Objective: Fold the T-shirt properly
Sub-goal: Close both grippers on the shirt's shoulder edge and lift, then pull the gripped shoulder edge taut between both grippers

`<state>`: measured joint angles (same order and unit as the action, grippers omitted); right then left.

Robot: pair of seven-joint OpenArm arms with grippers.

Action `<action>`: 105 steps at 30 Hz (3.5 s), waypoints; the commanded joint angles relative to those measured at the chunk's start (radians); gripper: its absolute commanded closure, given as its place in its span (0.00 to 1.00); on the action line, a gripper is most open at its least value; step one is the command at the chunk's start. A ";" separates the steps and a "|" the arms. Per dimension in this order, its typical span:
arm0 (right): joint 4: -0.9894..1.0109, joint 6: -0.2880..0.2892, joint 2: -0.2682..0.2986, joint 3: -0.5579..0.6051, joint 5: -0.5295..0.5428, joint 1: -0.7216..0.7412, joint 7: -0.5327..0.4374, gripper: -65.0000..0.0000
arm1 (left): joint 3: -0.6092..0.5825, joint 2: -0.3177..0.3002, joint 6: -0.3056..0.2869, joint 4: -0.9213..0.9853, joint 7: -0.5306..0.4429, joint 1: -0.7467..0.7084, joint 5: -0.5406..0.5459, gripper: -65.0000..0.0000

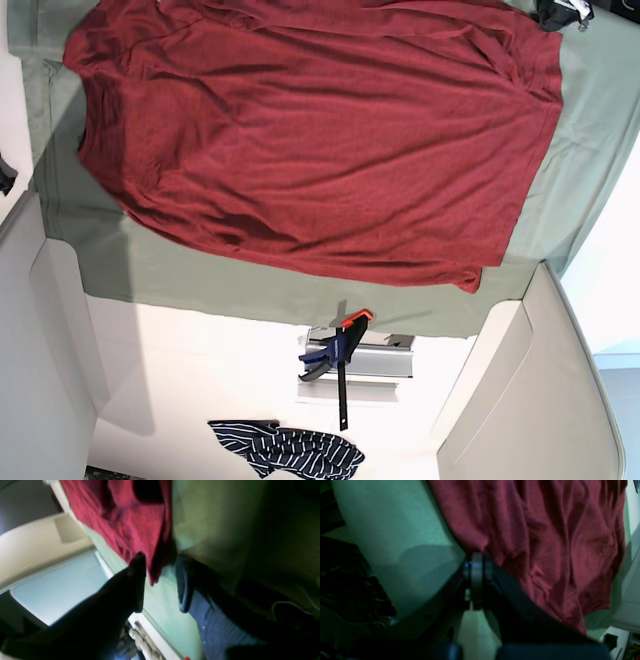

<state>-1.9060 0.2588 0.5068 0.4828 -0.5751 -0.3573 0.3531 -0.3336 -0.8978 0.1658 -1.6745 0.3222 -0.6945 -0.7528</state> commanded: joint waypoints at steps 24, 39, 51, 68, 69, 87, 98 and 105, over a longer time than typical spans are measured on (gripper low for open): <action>-0.014 -0.008 0.008 -0.003 0.000 0.002 -0.012 1.00 | 0.006 -0.089 0.032 -0.008 0.033 0.019 0.020 0.74; -0.014 -0.069 0.008 -0.006 -0.029 0.002 -0.007 1.00 | 0.007 -0.089 0.048 -0.008 0.050 0.019 0.042 1.00; -0.070 -0.132 0.014 -0.011 -0.103 -0.010 0.074 1.00 | 0.008 -0.089 0.111 -0.081 0.190 0.018 -0.013 1.00; -0.166 -0.143 0.013 -0.065 -0.139 -0.067 0.074 1.00 | 0.165 -0.089 0.083 -0.140 0.216 0.018 0.060 1.00; -0.166 -0.143 0.013 -0.074 -0.139 -0.066 0.074 1.00 | 0.190 -0.089 0.074 -0.140 0.212 0.018 0.082 1.00; -0.166 -0.143 0.016 -0.082 -0.139 0.003 0.074 1.00 | 0.275 -0.089 0.024 -0.140 0.167 0.018 0.214 1.00; -0.150 -0.037 0.102 -0.082 0.000 0.091 0.037 1.00 | 0.275 -0.089 0.024 -0.140 0.149 0.018 0.226 1.00; -0.042 -0.023 0.103 -0.082 0.025 0.203 0.013 1.00 | 0.275 -0.089 0.023 -0.139 0.141 0.018 0.241 1.00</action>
<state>-1.9331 0.2539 0.5980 0.4088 -0.5369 -0.1661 0.3676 -0.0727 -0.9661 0.1696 -1.8042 0.4515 -0.6781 -0.5022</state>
